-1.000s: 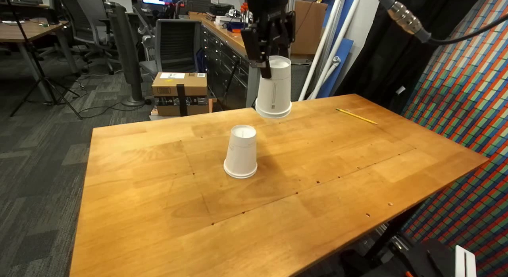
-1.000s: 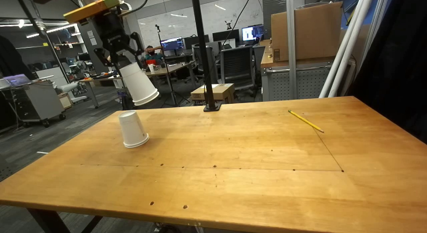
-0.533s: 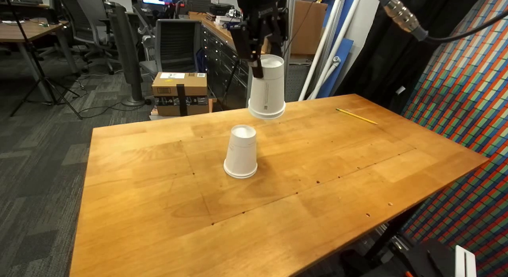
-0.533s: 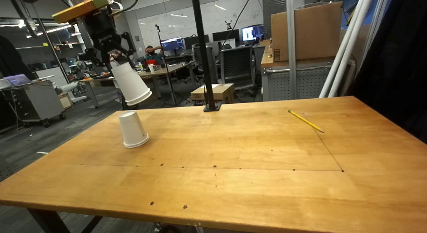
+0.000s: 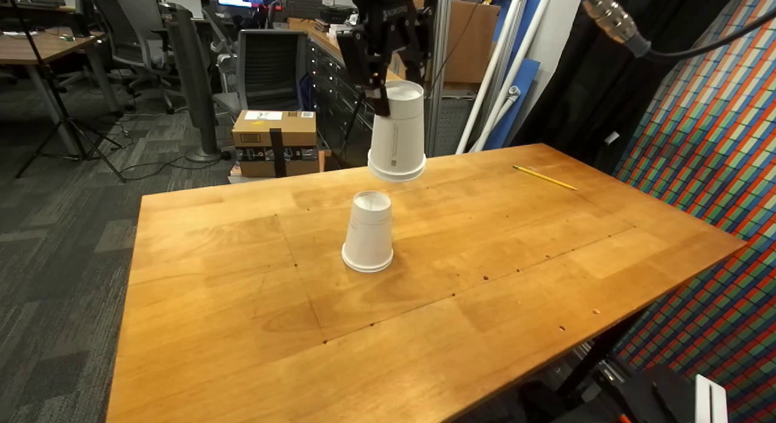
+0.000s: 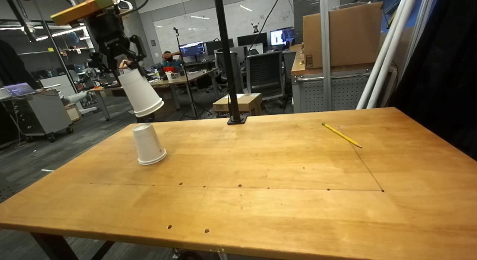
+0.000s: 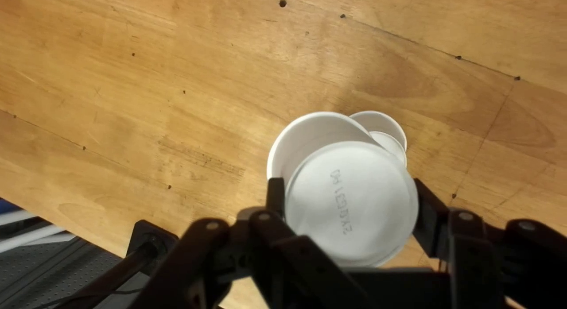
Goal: Stack all the cups together
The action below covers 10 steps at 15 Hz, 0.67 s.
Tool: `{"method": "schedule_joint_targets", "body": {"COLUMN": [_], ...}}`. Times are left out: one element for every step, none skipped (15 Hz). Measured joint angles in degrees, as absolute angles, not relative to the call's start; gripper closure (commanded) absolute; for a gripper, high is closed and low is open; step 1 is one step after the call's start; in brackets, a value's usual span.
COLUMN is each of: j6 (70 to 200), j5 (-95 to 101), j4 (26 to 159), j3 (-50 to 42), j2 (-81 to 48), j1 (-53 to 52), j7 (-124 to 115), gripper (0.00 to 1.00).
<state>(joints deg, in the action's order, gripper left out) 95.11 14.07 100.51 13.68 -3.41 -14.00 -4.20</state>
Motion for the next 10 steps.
{"method": "schedule_joint_targets", "body": {"j6": [95.1,95.1,95.1,95.2,95.2,95.2,95.3,95.3,95.3,95.4], "j5": [13.7,13.2,12.6,12.1,11.6,11.1,10.5,10.0,9.7,9.4], "j4": [100.5,100.5,100.5,100.5,100.5,100.5,100.5,100.5,100.5,100.6], "j3": [13.7,13.7,13.7,13.7,13.7,13.7,13.7,13.7,13.7,13.7], "j2": [-3.4,-3.4,-3.3,-3.3,-3.2,-3.2,-3.1,-3.0,-3.0,-2.9], "j1": [-14.0,-14.0,-14.0,-14.0,-14.0,-14.0,-14.0,-14.0,-14.0,-14.0], "j7": [-4.6,-5.0,-5.4,-5.8,-6.1,-6.5,-6.8,-7.1,-7.3,-7.6], "gripper": [0.6,0.6,0.6,0.6,0.6,0.6,0.6,0.6,0.6,0.6]}}
